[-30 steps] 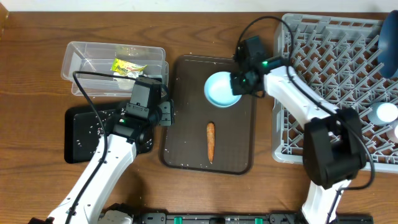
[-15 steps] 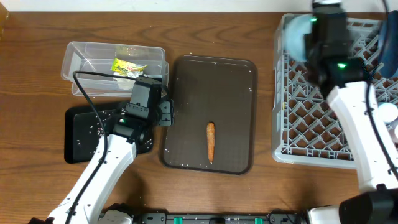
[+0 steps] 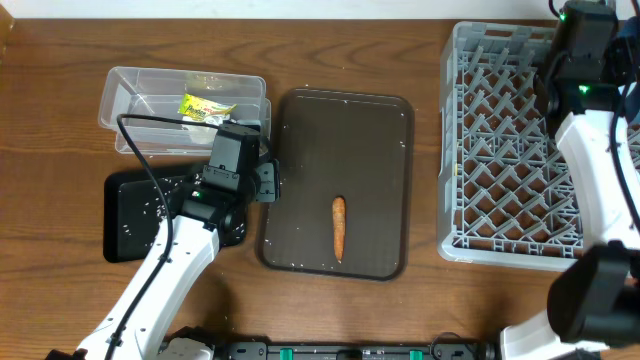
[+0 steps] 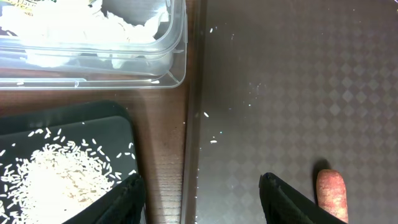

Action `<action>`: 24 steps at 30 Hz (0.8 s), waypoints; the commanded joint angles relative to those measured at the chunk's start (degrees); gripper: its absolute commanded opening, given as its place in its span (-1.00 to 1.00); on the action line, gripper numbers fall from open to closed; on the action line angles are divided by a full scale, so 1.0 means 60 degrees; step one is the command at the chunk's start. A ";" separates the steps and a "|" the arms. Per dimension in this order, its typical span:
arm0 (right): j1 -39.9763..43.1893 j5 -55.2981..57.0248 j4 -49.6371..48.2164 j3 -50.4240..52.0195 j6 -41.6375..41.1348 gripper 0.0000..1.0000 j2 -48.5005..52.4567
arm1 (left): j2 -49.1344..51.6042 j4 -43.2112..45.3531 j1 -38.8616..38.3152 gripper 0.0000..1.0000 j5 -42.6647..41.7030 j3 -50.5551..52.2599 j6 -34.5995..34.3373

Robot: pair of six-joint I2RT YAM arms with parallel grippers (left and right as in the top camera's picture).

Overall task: Sort waste into correct bins and load items into the dishwasher rack
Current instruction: 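Carry the white bowl with the right gripper and place it in the rack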

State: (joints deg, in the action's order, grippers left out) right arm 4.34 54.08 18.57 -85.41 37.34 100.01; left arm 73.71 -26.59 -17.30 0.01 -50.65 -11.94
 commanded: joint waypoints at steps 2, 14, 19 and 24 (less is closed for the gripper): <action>0.0106 0.0364 0.0000 -0.0015 0.0430 -0.97 0.0739 | -0.0080 0.0007 0.0044 0.23 0.0076 -0.0117 0.0051; -0.0240 0.0980 0.0605 -0.0007 -0.0776 -0.97 0.2004 | -0.0080 0.0007 0.0044 0.23 0.0076 -0.0117 0.0051; -0.0557 0.0954 0.1246 0.0011 -0.1446 -0.98 0.2135 | -0.0080 0.0007 0.0044 0.23 0.0076 -0.0117 0.0051; -0.0812 0.0940 0.2120 0.0022 -0.2025 -0.97 0.2146 | -0.0080 0.0007 0.0044 0.23 0.0080 -0.0117 0.0051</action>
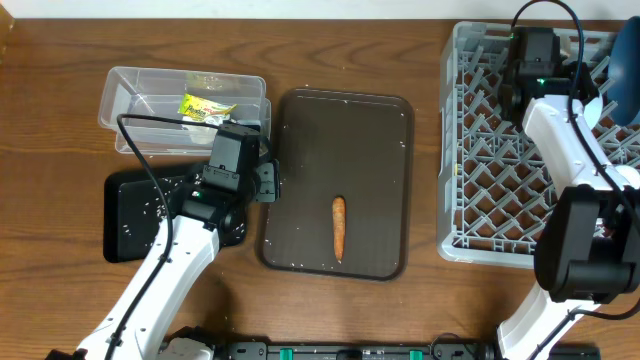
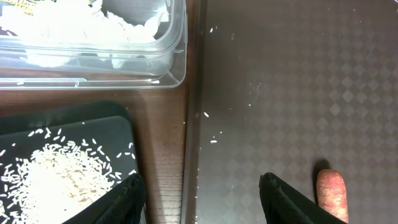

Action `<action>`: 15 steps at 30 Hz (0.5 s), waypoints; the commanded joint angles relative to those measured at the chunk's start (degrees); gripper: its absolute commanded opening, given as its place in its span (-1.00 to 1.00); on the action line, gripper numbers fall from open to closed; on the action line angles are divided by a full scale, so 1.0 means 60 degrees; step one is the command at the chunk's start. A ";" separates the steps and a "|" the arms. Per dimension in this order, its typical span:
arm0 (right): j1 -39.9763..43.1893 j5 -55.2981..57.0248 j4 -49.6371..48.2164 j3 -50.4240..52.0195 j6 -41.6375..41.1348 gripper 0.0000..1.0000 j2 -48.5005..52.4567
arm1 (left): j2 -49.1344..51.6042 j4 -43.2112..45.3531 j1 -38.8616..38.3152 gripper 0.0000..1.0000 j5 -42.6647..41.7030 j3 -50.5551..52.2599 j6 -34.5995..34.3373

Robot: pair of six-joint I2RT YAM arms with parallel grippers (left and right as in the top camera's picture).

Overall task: Sort waste into correct bins and load items into the dishwasher rack
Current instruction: 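Carry the white bowl with the right gripper and place it in the rack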

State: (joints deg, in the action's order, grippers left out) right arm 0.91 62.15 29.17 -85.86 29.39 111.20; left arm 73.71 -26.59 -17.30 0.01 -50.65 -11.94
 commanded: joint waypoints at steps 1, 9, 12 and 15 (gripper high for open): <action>-0.0299 -0.0404 0.0546 0.0098 -0.0849 -0.97 0.0280 | -0.0080 0.0007 0.0044 0.23 0.0076 -0.0117 0.0051; -0.0583 -0.0423 0.1177 0.0098 -0.1468 -0.93 0.0280 | -0.0080 0.0004 0.0044 0.23 0.0076 -0.0117 0.0055; -0.0594 0.0204 0.1038 0.0098 -0.1468 -0.92 0.0280 | -0.0080 0.0004 0.0044 0.23 0.0076 -0.0117 0.0051; -0.0554 0.1698 0.0441 0.0098 -0.1392 -0.95 0.0280 | -0.0080 -0.0018 0.0044 0.23 0.0076 -0.0117 0.0051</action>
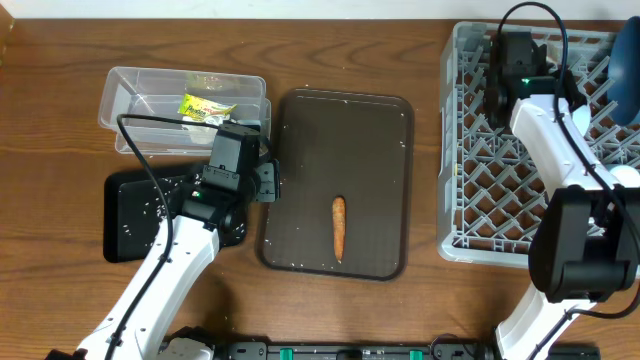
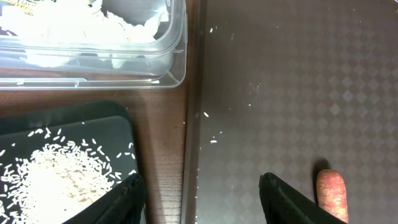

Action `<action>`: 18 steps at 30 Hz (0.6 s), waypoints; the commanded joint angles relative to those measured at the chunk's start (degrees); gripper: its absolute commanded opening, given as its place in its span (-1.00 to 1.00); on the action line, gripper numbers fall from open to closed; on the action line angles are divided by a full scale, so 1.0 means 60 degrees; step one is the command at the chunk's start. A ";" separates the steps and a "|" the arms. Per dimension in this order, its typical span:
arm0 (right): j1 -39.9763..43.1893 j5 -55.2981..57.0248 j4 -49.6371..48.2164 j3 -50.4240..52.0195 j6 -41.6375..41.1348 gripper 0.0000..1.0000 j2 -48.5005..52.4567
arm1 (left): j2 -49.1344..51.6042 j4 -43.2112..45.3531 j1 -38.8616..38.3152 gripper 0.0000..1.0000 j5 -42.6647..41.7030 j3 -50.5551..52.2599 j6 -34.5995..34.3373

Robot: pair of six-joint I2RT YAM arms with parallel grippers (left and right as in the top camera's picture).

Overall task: Sort waste into correct bins and load items into the dishwasher rack
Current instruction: 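Carry the white bowl with the right gripper and place it in the rack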

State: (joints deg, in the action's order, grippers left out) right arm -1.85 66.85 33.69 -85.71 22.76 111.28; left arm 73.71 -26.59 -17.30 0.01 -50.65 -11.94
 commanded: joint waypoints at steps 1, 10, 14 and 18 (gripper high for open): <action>-0.0069 0.1155 -0.0561 0.0073 -0.0004 -0.99 0.0266 | -0.0080 -0.0025 0.0044 0.23 0.0076 -0.0117 0.0051; -0.0007 0.0463 -0.1005 0.0073 0.0940 -0.97 0.0328 | -0.0080 -0.0051 0.0044 0.23 0.0076 -0.0117 0.0051; 0.0087 0.0605 -0.1013 0.0073 0.0940 -0.98 0.0466 | -0.0080 -0.0062 0.0044 0.23 0.0076 -0.0117 0.0051; 0.0233 0.1086 -0.1118 0.0073 0.0951 -0.98 0.0503 | -0.0080 -0.0058 0.0044 0.23 0.0076 -0.0117 0.0051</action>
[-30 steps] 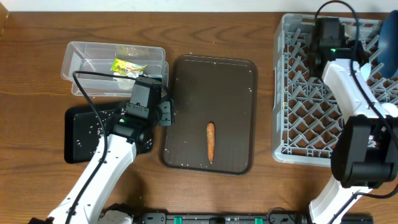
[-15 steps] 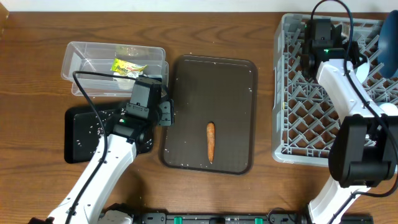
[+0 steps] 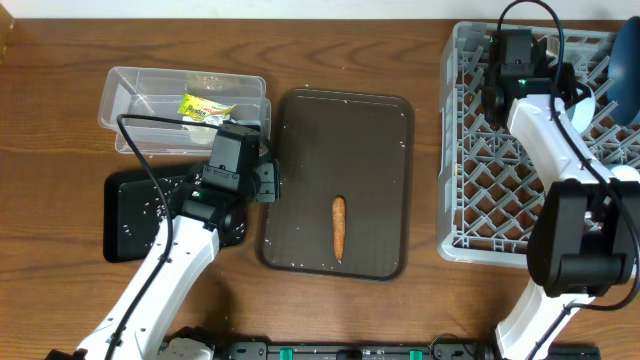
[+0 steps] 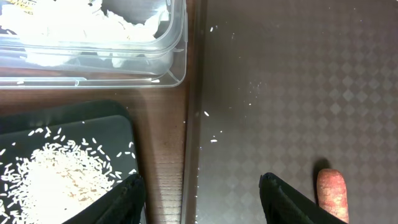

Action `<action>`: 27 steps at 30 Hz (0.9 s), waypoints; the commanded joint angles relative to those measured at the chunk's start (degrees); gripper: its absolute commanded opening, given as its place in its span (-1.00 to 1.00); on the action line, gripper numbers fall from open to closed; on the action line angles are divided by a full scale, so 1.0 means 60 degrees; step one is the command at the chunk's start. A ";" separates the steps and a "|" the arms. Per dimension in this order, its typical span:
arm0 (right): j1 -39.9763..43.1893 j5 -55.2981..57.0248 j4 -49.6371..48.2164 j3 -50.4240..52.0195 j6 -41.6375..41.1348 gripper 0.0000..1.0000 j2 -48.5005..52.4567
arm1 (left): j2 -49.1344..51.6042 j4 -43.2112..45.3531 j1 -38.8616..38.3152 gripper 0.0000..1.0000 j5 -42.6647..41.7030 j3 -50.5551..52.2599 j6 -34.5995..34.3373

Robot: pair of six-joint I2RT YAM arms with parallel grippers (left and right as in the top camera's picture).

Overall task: Sort waste into correct bins and load items into the dishwasher rack
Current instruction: 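Carry the white bowl with the right gripper and place it in the rack, then reach the left gripper to the carrot and grasp it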

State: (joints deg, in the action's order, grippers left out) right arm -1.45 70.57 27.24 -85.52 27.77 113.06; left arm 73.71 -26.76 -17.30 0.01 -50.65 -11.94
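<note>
A carrot (image 3: pixel 338 227) lies on the dark brown tray (image 3: pixel 340 120); in the left wrist view its tip (image 4: pixel 331 193) shows just right of my right finger. My left gripper (image 4: pixel 202 190) is open and low over the tray's left edge (image 3: pixel 264 182), with only the tray rim and bare wood between its fingers (image 4: pixel 127 199). The grey dishwasher rack (image 3: pixel 520 200) stands at the right. My right gripper (image 3: pixel 500 85) hangs over the rack's far left part; its jaws are hidden under the wrist.
A clear bin (image 3: pixel 130 100) holding wrappers sits at the far left. In front of it a black bin (image 3: pixel 130 215) holds rice (image 4: pixel 56 177). Rice grains (image 4: pixel 212 140) dot the tray. A blue dish (image 3: pixel 625 50) and a white piece (image 3: pixel 590 100) sit at the rack's far right.
My right arm's wrist has shifted only slightly over the rack's far left part. The left gripper, the carrot and the bins are where they were.
My right arm's wrist was over the rack's far right corner. At each later moment it stood further left along the rack's far side, ending near the far left corner. My left gripper stayed open at the tray's left edge throughout, and the carrot did not move.
</note>
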 commanded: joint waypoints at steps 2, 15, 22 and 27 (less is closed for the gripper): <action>0.0222 0.0532 -0.0157 0.0040 0.0372 -0.97 0.0208 | -0.0080 -0.0025 0.0044 0.23 0.0076 -0.0117 0.0051; -0.0142 -0.0357 0.0160 0.0044 0.0404 -0.97 0.0215 | -0.0080 -0.0033 0.0044 0.23 0.0076 -0.0117 0.0055; -0.0437 -0.2714 0.1574 0.0095 -0.0790 -0.78 0.0219 | -0.0080 -0.0036 0.0044 0.23 0.0076 -0.0117 0.0051; -0.0521 -0.3191 0.2444 0.0095 -0.1985 -0.70 0.0219 | -0.0080 -0.0033 0.0044 0.24 0.0080 -0.0117 0.0051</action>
State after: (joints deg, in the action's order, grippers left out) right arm -4.73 59.44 40.21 -85.71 23.03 113.54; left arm 73.71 -26.81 -17.30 0.01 -50.65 -11.94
